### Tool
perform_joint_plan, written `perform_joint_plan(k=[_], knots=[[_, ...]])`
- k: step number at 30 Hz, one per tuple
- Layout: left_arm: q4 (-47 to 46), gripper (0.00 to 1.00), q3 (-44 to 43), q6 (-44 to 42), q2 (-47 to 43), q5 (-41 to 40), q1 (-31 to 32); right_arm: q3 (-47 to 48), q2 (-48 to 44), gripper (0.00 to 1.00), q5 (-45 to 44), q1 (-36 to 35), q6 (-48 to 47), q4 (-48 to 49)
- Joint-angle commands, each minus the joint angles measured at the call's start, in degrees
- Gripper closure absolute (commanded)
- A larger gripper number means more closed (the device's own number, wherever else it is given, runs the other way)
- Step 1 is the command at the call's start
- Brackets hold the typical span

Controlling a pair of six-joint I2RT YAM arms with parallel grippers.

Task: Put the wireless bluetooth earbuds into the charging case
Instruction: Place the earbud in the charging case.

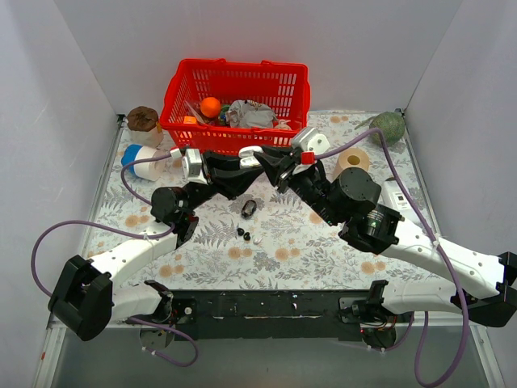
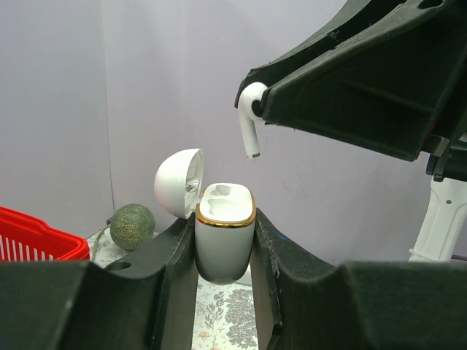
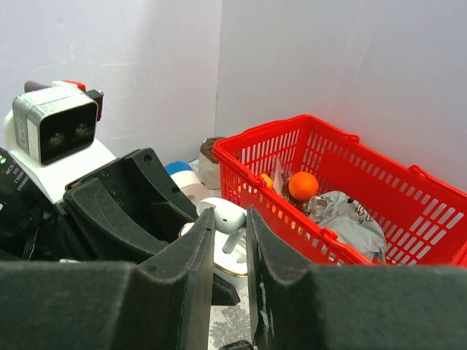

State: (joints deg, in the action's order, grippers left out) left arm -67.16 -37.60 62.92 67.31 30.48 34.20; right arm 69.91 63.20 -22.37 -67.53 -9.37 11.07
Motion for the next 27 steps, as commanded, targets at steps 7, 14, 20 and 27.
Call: perform_joint_plan(k=[7, 14, 20, 27], knots=[[0.09, 1.0, -2.03, 1.07, -0.6, 0.02, -0.27, -0.21, 0.08, 0.99, -1.8, -0.06, -1.8, 4.75], [-0.7, 1.0, -2.03, 1.68, -0.6, -0.07, -0.27, -0.92, 0.17, 0.99, -2.77, -0.15, -1.97, 4.05], [-0.96, 1.0, -1.95, 1.77, -0.86, 0.19, -0.27, -1.44, 0.43, 0.99, -3.21, -0.06, -1.97, 3.61], [-1.14, 1.0, -2.21, 1.95, -1.04, 0.28, -0.27, -1.71, 0.87, 0.99, -3.47, -0.15, -1.8, 3.08]])
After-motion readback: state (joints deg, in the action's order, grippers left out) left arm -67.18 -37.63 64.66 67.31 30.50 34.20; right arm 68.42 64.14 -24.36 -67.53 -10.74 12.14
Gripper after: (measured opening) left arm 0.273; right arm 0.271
